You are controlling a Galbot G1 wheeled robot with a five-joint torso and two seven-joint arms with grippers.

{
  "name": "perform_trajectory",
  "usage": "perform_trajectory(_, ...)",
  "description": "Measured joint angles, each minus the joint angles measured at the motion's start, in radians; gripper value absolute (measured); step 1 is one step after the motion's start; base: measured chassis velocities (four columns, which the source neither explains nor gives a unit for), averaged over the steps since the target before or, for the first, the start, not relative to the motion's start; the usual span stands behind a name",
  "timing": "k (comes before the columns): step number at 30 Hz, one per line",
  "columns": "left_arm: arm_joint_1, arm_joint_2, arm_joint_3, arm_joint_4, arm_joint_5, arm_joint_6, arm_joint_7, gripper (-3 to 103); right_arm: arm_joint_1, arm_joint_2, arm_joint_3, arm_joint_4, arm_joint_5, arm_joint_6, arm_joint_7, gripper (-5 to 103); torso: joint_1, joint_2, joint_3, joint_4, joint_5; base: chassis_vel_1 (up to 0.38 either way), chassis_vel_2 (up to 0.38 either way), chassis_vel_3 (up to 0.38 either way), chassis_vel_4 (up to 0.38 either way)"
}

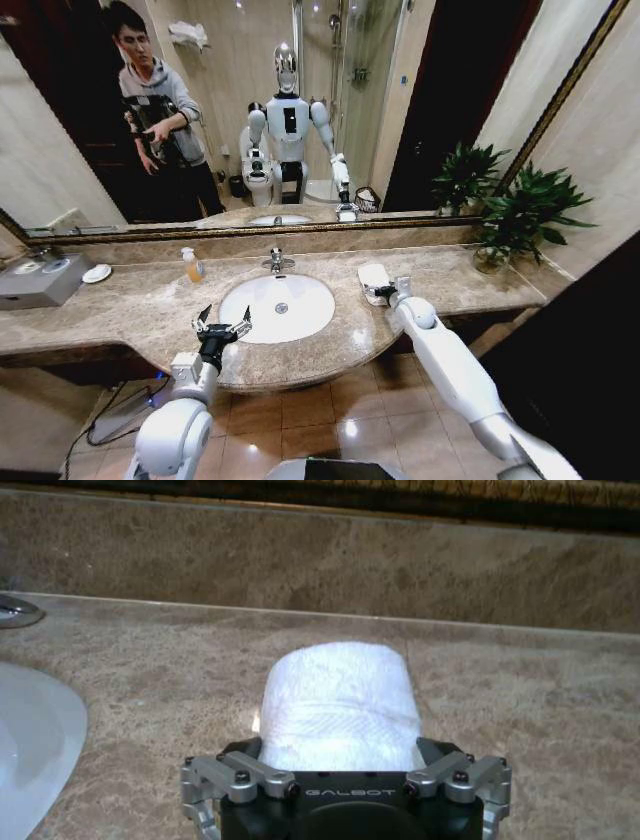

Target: Pick up the towel from the sink counter and wipe the mirror surface.

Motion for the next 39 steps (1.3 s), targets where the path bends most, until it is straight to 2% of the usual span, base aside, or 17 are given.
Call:
perform_trajectory(6, 0.000, 0.000, 0.000, 0.000, 0.000, 0.000, 0.000, 100, 0.001, -0.012, -0.015, 0.017, -0.019, 0.003, -0.004, 100, 0.000, 0.000, 0.000, 0.0000, 0.0000, 0.000, 0.000, 0.000, 0.000)
perform_trajectory(14, 0.000, 0.000, 0.000, 0.000, 0.000, 0.000, 0.000, 100, 0.003, 0.008, -0.026, -0.012, -0.042, 0.011, -0.022, 100, 0.000, 0.000, 0.000, -0.0001, 0.0000, 0.000, 0.000, 0.000, 0.000)
perform_trajectory(19, 0.000, 0.000, 0.000, 0.000, 0.000, 0.000, 0.000, 100, 0.016, 0.018, -0.025, -0.040, -0.033, 0.014, -0.016, 100, 0.000, 0.000, 0.000, 0.0000, -0.0001, 0.000, 0.000, 0.000, 0.000)
perform_trajectory(27, 0.000, 0.000, 0.000, 0.000, 0.000, 0.000, 0.000, 100, 0.035, 0.002, -0.034, -0.031, 0.034, 0.002, -0.002, 100, 0.000, 0.000, 0.000, -0.0001, 0.0000, 0.000, 0.000, 0.000, 0.000)
perform_trajectory(39, 0.000, 0.000, 0.000, 0.000, 0.000, 0.000, 0.000, 100, 0.037, 0.002, -0.033, -0.053, 0.024, 0.006, -0.005, 100, 0.000, 0.000, 0.000, 0.0000, 0.0000, 0.000, 0.000, 0.000, 0.000)
